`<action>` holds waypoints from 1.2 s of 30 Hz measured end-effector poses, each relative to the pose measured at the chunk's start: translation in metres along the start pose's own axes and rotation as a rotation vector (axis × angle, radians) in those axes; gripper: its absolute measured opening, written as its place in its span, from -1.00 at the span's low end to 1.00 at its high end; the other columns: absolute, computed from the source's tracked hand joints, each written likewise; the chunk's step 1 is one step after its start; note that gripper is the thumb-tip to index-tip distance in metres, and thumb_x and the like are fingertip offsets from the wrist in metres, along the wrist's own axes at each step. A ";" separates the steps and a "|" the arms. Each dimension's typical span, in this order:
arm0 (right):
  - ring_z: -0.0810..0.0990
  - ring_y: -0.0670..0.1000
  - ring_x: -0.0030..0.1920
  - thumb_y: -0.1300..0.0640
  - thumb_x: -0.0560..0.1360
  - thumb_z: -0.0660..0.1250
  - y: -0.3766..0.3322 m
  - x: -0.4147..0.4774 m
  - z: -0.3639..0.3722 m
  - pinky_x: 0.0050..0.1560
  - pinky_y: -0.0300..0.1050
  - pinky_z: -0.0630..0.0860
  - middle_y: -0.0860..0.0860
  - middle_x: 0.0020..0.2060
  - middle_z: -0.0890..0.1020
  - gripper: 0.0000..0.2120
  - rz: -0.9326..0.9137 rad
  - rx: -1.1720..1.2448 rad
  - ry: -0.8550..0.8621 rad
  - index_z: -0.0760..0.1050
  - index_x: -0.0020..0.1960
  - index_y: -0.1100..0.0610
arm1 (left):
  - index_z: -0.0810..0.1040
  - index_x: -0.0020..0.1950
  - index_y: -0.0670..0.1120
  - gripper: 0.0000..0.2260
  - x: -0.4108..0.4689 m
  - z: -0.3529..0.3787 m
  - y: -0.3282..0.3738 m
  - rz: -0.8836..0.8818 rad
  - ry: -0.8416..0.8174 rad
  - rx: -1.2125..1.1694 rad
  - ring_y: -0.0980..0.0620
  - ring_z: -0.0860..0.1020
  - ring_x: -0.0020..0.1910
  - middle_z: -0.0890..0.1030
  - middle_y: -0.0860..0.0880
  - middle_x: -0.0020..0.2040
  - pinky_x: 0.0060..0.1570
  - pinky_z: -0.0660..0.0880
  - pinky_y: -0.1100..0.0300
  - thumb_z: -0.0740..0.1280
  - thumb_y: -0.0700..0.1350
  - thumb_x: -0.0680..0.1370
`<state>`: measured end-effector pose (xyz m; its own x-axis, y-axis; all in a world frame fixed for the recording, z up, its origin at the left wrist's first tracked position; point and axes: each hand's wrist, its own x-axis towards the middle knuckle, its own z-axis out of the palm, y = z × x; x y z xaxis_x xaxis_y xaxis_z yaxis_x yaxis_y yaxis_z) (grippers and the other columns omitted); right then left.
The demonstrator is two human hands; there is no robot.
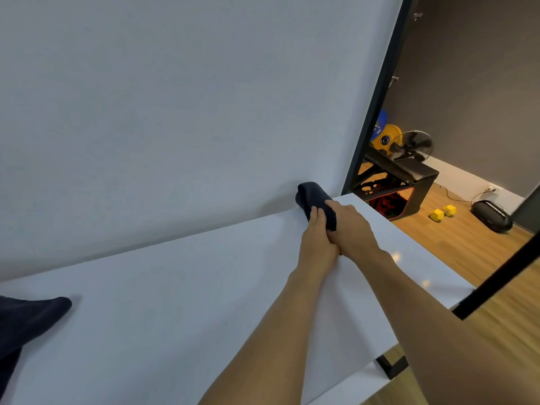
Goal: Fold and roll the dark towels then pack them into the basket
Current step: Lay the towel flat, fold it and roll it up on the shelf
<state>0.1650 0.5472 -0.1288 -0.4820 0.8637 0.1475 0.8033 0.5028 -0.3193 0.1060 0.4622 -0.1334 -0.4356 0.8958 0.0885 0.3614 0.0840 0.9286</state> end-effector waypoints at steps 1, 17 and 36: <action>0.50 0.19 0.26 0.02 0.53 0.37 0.002 0.002 -0.003 0.28 0.09 0.48 0.14 0.31 0.48 -0.43 -0.009 -0.026 0.010 0.26 0.48 0.02 | 0.09 0.58 -0.12 -0.42 0.003 0.002 0.002 0.006 0.009 0.009 -0.11 0.26 0.49 0.22 -0.11 0.55 0.44 0.27 0.09 0.23 -0.28 0.60; 0.33 0.14 0.38 0.09 0.58 0.29 0.071 0.012 -0.018 0.32 0.03 0.38 0.04 0.45 0.30 -0.48 -0.036 -0.305 0.137 0.24 0.50 -0.05 | -0.14 0.59 -0.12 -0.39 0.053 0.073 0.020 0.053 -0.289 0.393 -0.12 0.13 0.55 -0.02 -0.12 0.60 0.49 0.19 0.00 0.15 -0.11 0.67; 0.43 0.09 0.31 0.03 0.53 0.33 0.007 -0.007 -0.051 0.27 0.12 0.40 0.02 0.28 0.44 -0.57 -0.074 -0.331 0.084 0.34 0.36 -0.02 | -0.04 0.60 -0.08 -0.29 0.017 0.009 0.032 0.111 -0.180 0.432 -0.15 0.21 0.51 -0.02 -0.12 0.60 0.44 0.28 -0.06 0.28 -0.29 0.56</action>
<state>0.1921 0.5471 -0.0843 -0.5236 0.8174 0.2402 0.8438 0.5365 0.0137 0.1174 0.4838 -0.1051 -0.2396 0.9676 0.0796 0.7238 0.1234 0.6789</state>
